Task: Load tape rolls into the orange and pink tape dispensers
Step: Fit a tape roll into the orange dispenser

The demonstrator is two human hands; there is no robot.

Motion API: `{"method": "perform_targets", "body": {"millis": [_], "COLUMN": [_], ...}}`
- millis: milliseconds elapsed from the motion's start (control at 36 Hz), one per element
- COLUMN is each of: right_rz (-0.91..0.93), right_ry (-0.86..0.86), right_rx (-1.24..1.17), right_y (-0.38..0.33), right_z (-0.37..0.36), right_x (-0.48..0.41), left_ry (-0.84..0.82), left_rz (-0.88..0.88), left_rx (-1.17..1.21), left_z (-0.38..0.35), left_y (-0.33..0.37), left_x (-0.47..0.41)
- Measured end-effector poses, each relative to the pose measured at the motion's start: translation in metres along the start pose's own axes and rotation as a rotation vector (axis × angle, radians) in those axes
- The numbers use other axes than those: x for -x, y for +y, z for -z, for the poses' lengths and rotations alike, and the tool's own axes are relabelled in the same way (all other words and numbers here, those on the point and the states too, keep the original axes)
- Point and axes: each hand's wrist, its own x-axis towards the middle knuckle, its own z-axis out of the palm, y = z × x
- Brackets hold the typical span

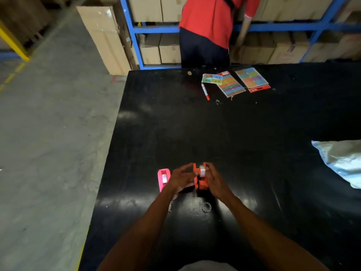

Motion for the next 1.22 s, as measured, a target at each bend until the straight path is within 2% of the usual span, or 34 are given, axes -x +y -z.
{"method": "perform_targets", "body": {"millis": [306,722,1000,1139,1222], "right_rz": [0.127,0.142,0.128,0.299,0.375], "right_ry": [-0.036,-0.038,-0.127,0.019,-0.005], "right_rx": [0.037,0.051,0.168,0.281,0.281], "right_y": [-0.022,-0.025,-0.007,-0.006,-0.009], "right_z": [-0.008,-0.02,-0.009,-0.004,-0.001], "right_x": [0.024,0.02,0.01,0.008,0.006], "left_ry": [-0.066,-0.095,-0.008,-0.036,-0.017], "left_rz": [-0.037,-0.111,-0.073,-0.046,-0.053], "left_rx": [-0.019,0.018,-0.03,-0.027,-0.013], "left_z": [0.013,0.021,0.025,0.025,0.025], "left_y": [0.002,-0.003,-0.008,-0.009,-0.008], "left_x": [0.037,0.044,0.035,0.03,0.026]}}
